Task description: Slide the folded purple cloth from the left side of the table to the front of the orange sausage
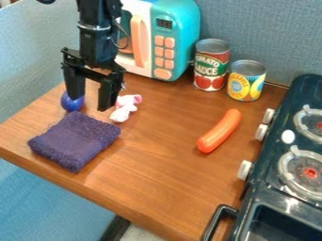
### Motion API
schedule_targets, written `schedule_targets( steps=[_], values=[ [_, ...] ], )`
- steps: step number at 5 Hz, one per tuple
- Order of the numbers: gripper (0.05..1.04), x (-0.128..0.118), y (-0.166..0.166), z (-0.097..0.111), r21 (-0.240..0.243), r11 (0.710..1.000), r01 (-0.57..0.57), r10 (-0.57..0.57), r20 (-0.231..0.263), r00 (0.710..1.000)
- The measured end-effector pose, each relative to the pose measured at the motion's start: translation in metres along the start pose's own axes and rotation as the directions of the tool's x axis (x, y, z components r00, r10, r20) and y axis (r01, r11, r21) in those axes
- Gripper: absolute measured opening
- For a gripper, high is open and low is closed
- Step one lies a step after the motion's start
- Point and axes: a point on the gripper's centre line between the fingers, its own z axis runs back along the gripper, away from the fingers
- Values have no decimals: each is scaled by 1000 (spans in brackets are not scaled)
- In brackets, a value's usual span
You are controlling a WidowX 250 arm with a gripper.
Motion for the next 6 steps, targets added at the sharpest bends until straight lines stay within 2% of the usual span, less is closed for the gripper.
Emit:
schedule_targets(
  steps=[1,2,3,5,6],
  values=[
    [988,-1,-1,-12,-7,1000,-3,2,-41,999],
    [989,-5,12,-45,110,993,-46,65,-171,983],
    [989,-5,11,-55,189,982,-14,56,-215,975],
    [989,-5,16,-71,254,967,3,78,-307,948],
    [989,-5,16,-70,251,968,-3,83,-309,948]
  ],
)
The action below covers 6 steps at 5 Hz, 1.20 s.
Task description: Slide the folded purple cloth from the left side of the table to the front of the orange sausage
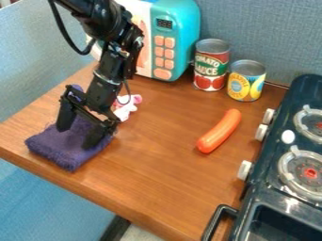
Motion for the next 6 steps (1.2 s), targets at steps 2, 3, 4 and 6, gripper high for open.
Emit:
schedule_targets(
  steps=[2,3,4,6],
  values=[
    [991,-15,-37,-9,-242,956,163,-125,167,978],
    [997,-37,-77,-2,-335,891,307,-209,299,931],
    [999,-52,-118,6,-339,853,396,-285,334,899],
    [999,-48,-172,28,-401,815,418,-292,339,894]
  ],
)
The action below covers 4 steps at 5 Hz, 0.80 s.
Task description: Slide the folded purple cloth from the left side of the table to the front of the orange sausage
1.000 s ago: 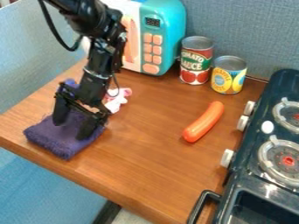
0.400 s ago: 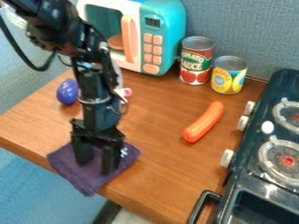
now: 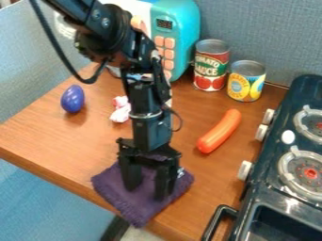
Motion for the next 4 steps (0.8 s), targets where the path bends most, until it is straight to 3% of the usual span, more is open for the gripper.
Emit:
schedule_targets(
  steps=[1,2,3,4],
  values=[
    [1000,24,-10,3,0,1000,-14,14,27,1000],
    [999,31,-11,4,-3,999,-54,54,32,998],
    [999,28,-7,8,17,996,-91,90,23,996],
    [999,17,3,31,60,987,-147,146,26,989]
  ],
)
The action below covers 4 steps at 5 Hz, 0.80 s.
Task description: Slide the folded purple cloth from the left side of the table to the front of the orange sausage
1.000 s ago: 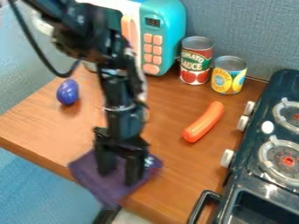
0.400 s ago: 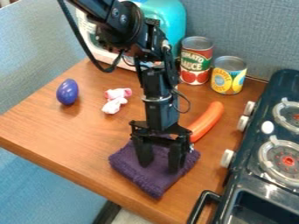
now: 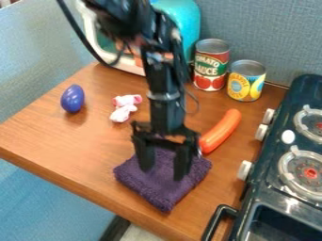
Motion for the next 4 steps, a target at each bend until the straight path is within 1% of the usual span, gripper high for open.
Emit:
schedule_targets(
  steps=[1,2,3,4],
  values=[
    [999,2,16,33,-18,998,-56,57,66,996],
    [999,13,23,62,-12,999,-49,50,102,994],
    [999,29,54,79,79,995,-61,51,124,991],
    [999,37,99,87,164,979,-122,98,147,984]
  ],
)
